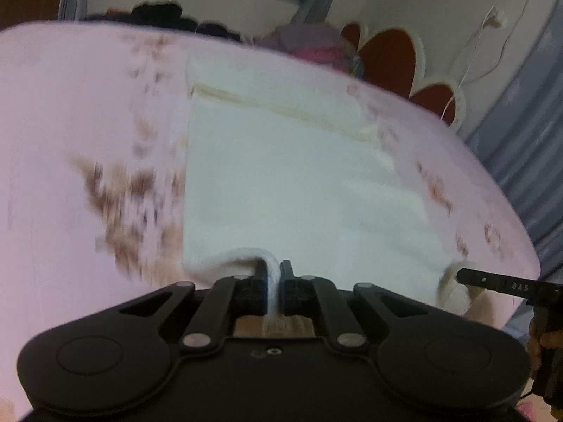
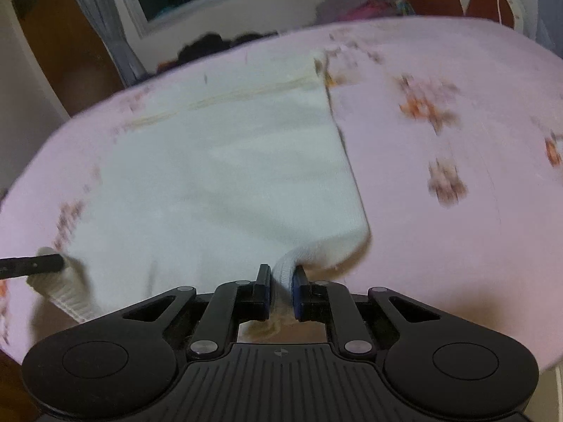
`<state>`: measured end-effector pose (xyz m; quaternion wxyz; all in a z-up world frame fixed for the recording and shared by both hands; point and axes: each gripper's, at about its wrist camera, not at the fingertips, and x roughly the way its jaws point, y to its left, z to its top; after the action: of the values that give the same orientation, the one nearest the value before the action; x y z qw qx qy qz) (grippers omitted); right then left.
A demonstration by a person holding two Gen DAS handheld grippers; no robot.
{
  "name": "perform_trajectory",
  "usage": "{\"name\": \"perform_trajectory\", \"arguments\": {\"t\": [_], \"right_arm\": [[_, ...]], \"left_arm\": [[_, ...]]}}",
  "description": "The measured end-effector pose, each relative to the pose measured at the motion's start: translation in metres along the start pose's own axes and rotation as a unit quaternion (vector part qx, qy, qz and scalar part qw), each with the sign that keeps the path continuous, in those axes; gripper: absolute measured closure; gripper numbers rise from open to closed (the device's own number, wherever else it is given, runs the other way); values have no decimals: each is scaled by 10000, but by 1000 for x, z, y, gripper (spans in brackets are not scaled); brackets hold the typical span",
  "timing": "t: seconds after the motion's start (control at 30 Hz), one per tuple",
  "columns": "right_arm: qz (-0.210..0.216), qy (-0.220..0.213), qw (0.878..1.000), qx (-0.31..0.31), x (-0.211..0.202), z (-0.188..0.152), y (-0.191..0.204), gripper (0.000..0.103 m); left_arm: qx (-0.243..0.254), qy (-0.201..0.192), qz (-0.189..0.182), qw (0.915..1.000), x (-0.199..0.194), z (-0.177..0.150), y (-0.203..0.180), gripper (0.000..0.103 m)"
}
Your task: Fold small clothes
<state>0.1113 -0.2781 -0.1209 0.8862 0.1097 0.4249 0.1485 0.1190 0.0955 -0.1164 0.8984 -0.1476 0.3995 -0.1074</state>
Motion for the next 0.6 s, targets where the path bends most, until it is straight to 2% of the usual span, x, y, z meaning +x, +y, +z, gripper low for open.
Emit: {"name": "perform_trajectory", "arguments": {"t": [0.27, 0.43, 0.6], "right_arm": [[299, -708, 9970, -71, 13, 94, 7, 92], [335, -939, 9950, -63, 51, 155, -2, 92], [412, -920, 9948, 131, 103, 210, -18, 92]], "left_arm": [[-172, -613, -53, 9980, 19, 79, 10, 97], [-205, -863, 60, 9960, 48, 131, 14, 97], [-321, -897, 177, 9953, 92, 177, 22, 97]]}}
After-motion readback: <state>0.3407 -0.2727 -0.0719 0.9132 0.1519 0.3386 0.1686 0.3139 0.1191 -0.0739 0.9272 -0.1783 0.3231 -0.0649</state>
